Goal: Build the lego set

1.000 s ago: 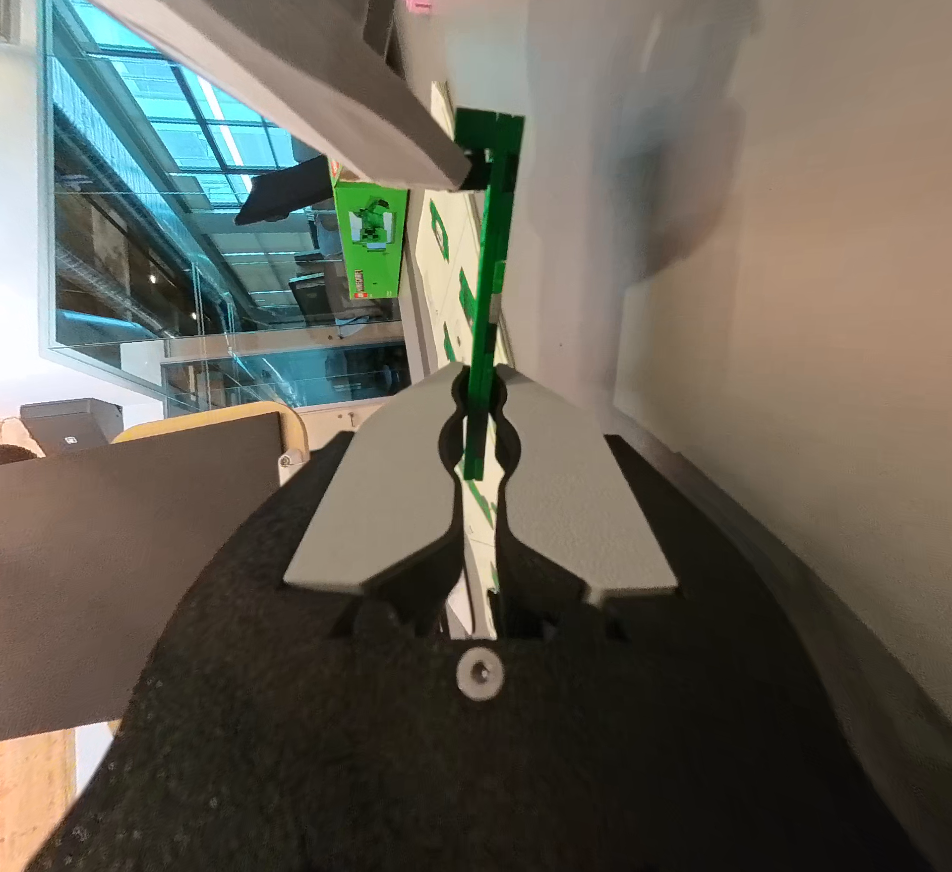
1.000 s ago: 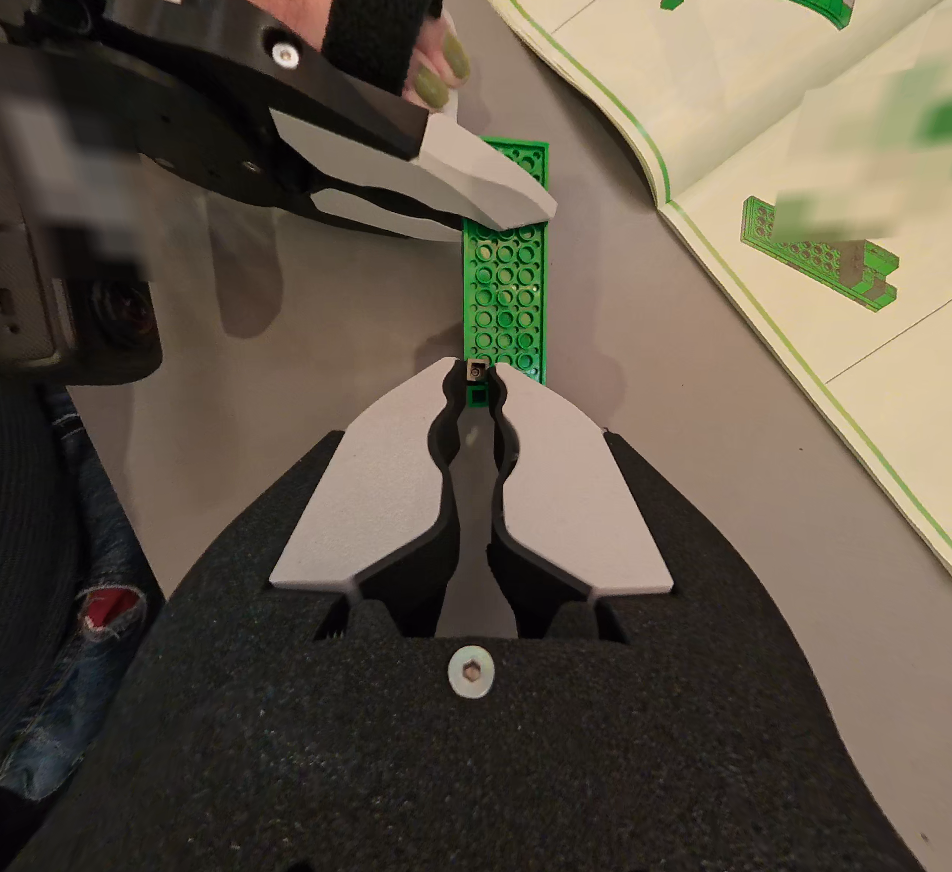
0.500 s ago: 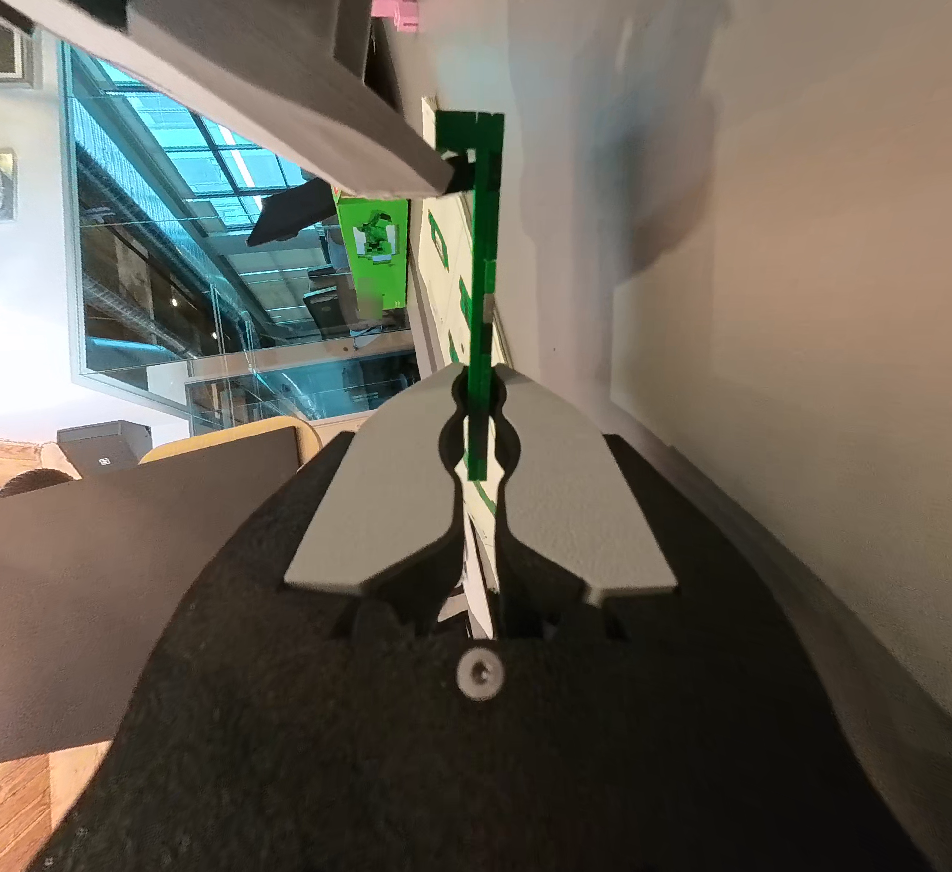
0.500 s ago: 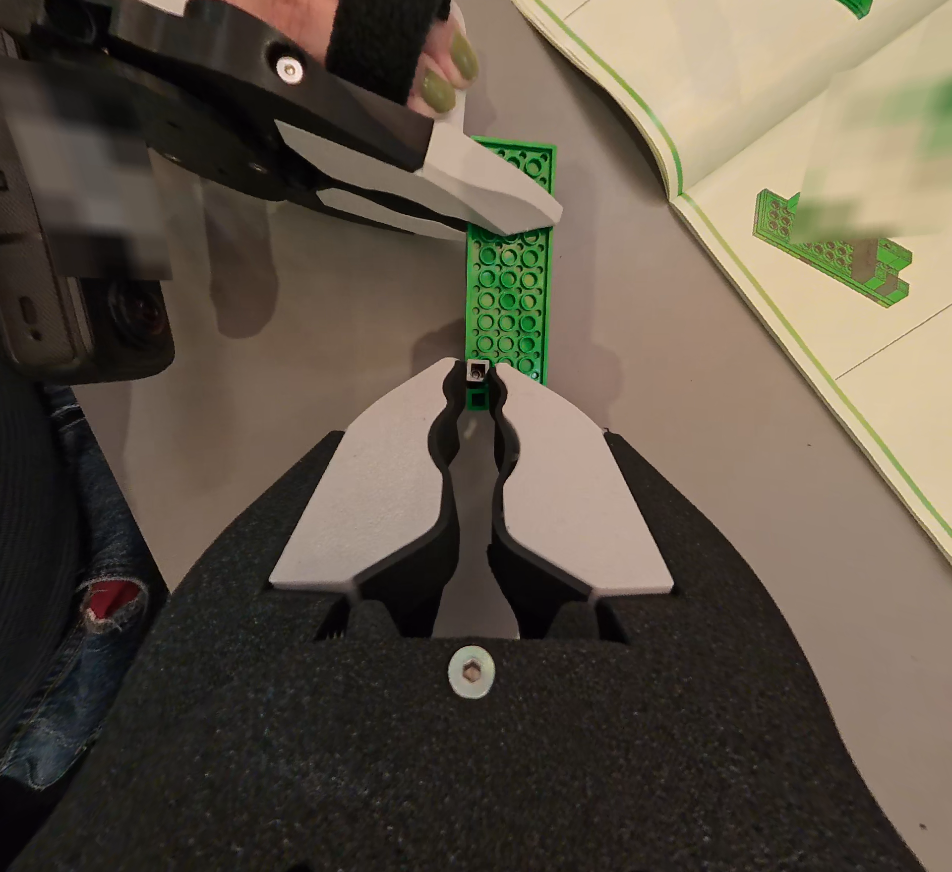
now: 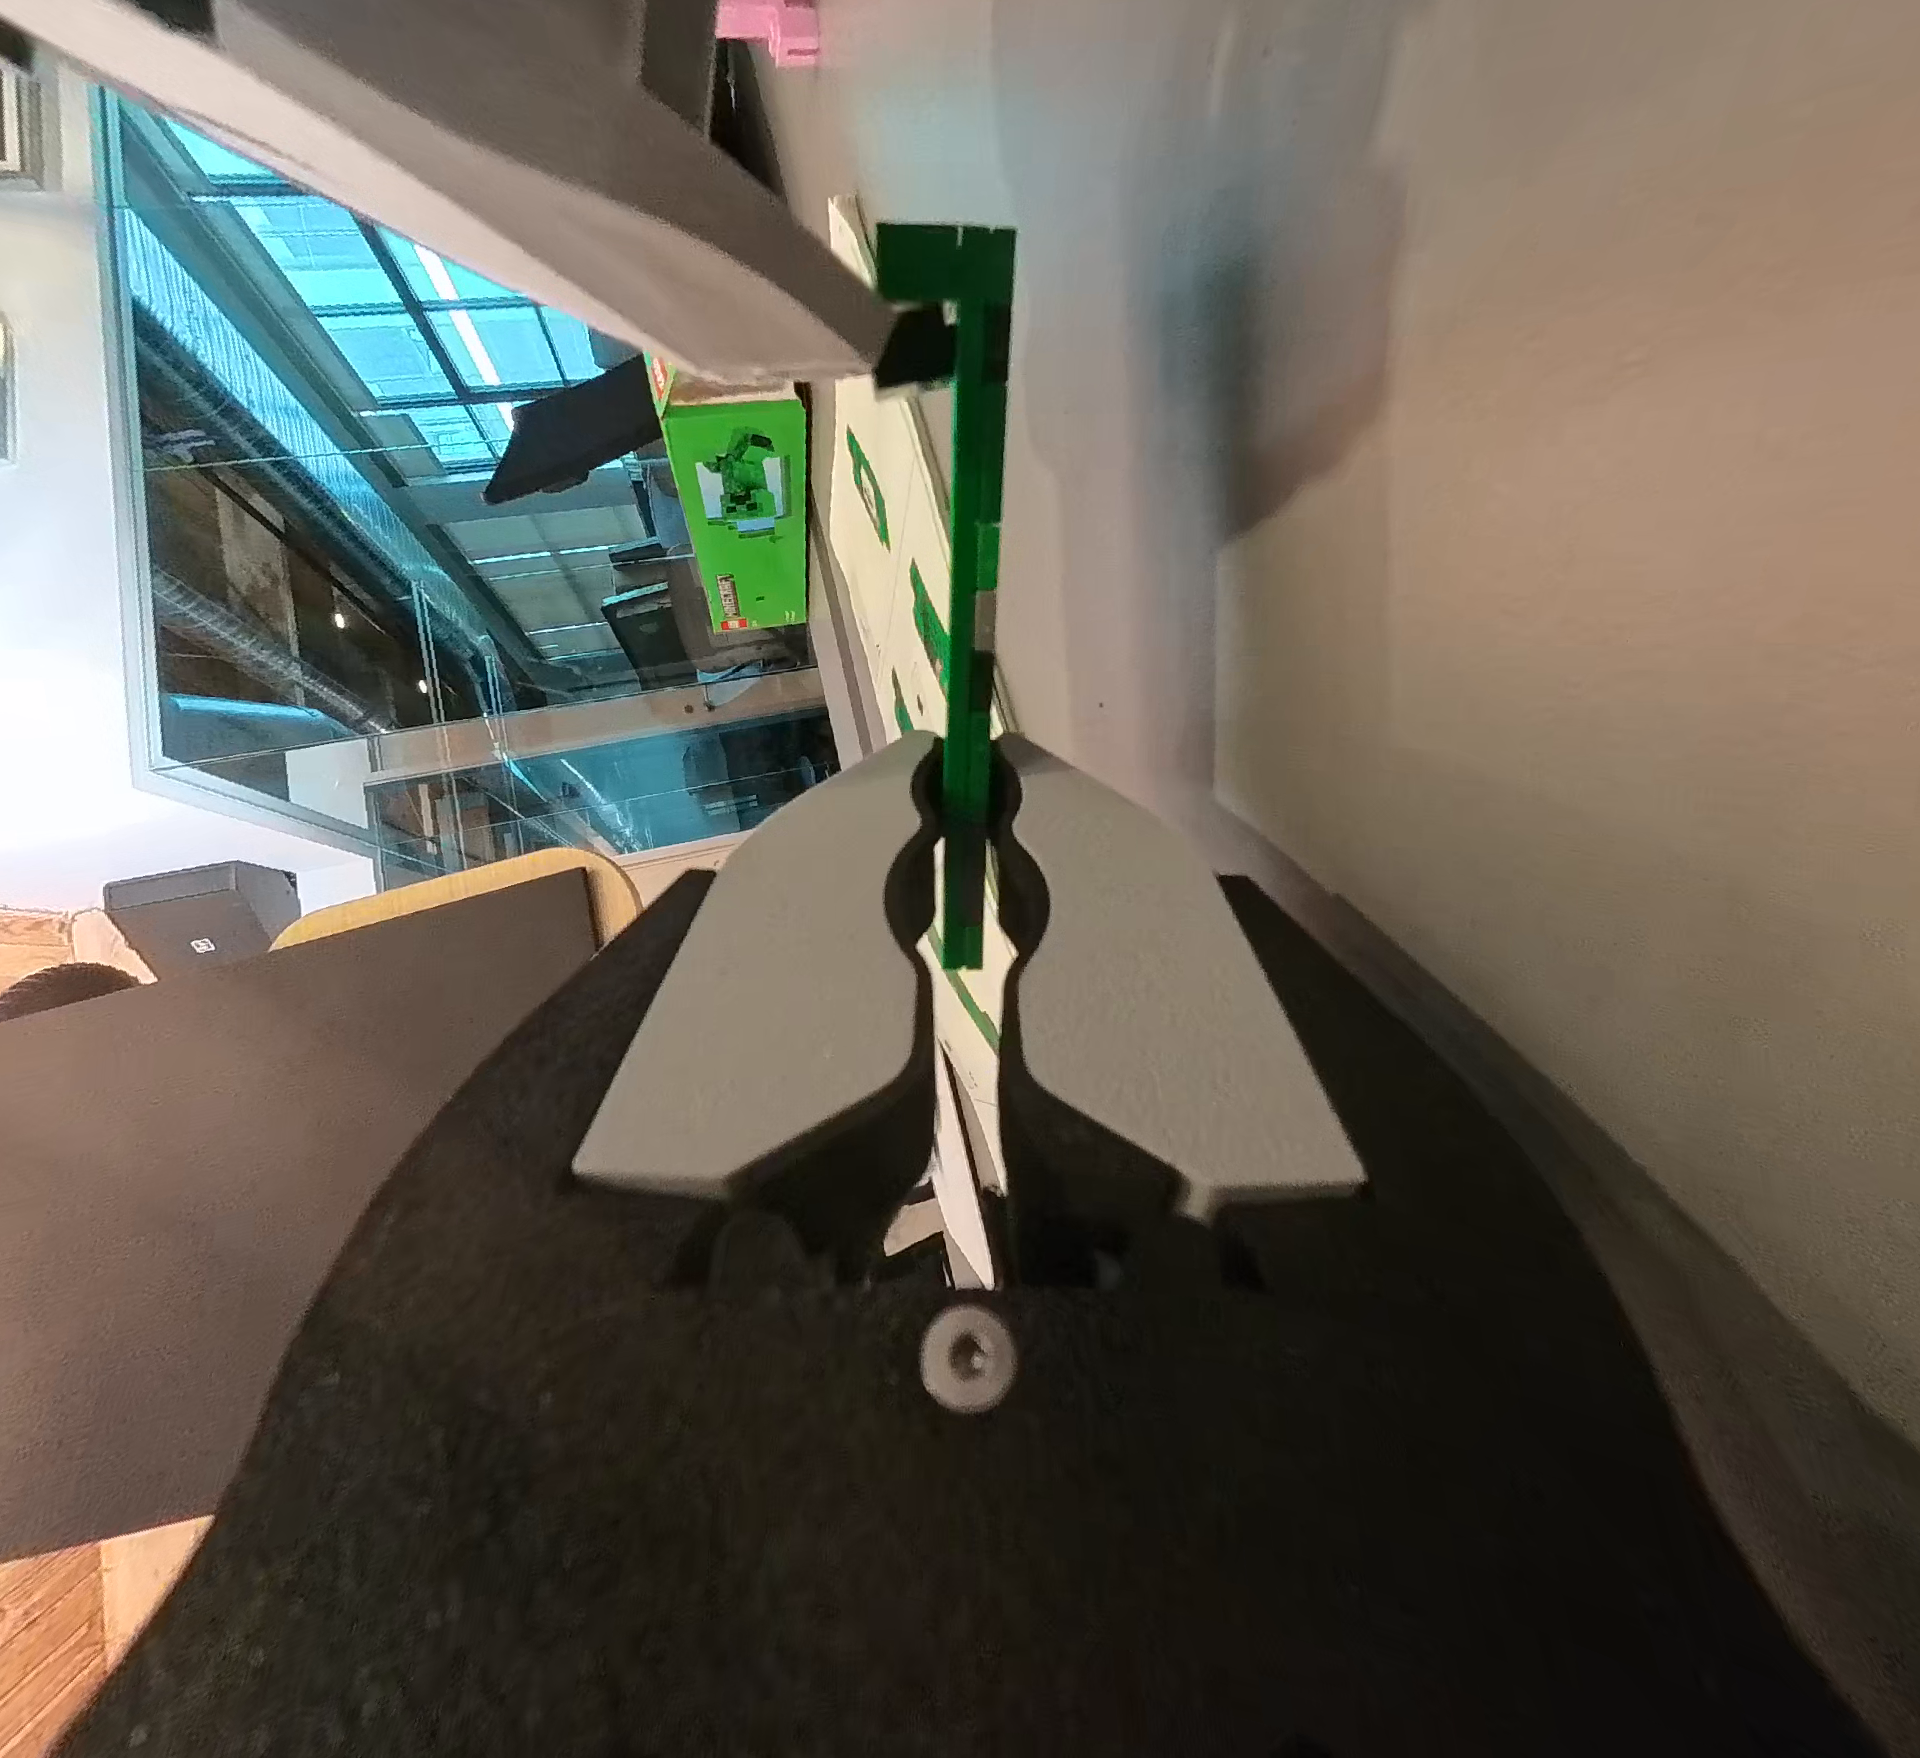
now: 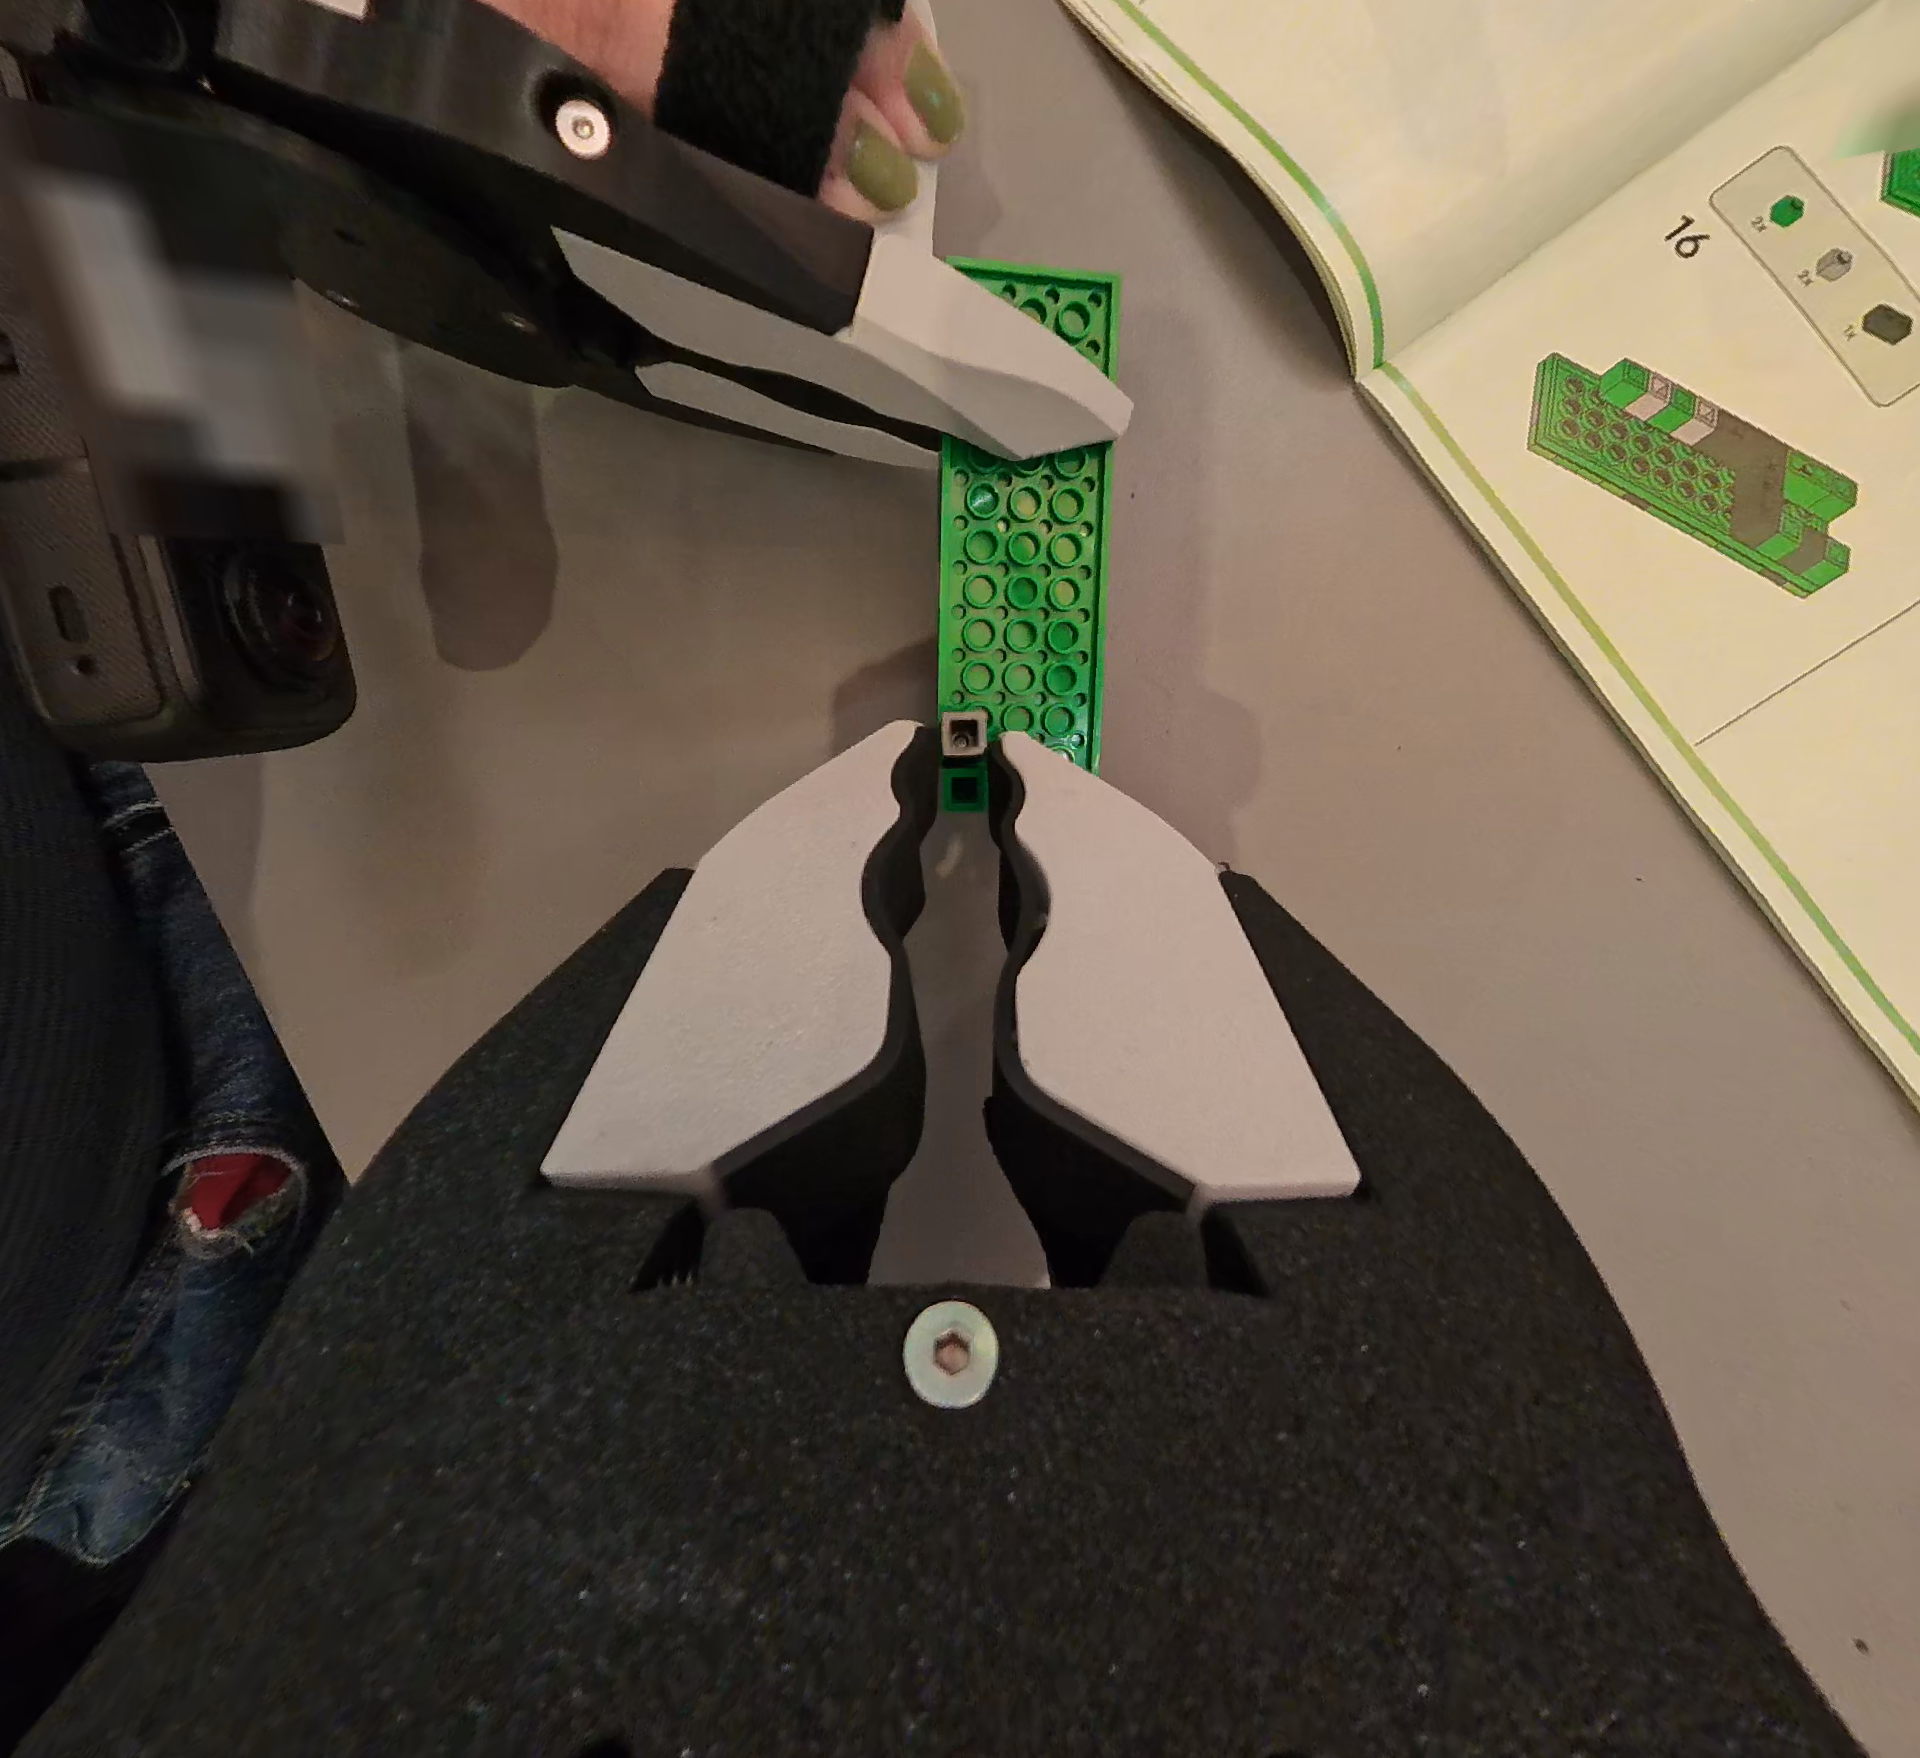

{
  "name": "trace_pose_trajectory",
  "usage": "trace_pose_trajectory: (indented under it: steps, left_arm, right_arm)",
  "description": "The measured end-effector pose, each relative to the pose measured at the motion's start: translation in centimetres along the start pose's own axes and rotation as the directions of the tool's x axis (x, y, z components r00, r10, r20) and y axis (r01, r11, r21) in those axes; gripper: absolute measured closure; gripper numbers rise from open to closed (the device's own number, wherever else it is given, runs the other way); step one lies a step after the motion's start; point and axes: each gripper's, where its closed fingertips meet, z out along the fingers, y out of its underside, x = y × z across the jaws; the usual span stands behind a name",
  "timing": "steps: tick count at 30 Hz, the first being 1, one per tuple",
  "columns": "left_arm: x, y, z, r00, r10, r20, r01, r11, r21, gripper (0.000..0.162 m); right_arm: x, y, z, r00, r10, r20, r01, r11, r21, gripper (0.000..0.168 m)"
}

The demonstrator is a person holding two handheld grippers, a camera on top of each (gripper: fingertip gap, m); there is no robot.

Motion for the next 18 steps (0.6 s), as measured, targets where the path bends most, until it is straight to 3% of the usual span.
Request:
trace_pose_trajectory:
  steps: [9, 18]
  left_arm:
    - [0.10, -0.04, 0.02, 1.000, 0.003, -0.004, -0.003, 1.000, 0.000, 0.156]
    - [-0.03, 0.23, 0.06, 1.000, -0.015, -0.001, 0.015, 1.000, -0.013, 0.156]
  right_arm:
    - [0.05, 0.20, 0.11, 1.000, 0.012, 0.001, -0.012, 1.000, -0.010, 0.160]
    - [0.28, -0.13, -0.02, 0.992, 0.121, 0.029, -0.122, 0.992, 0.025, 0.161]
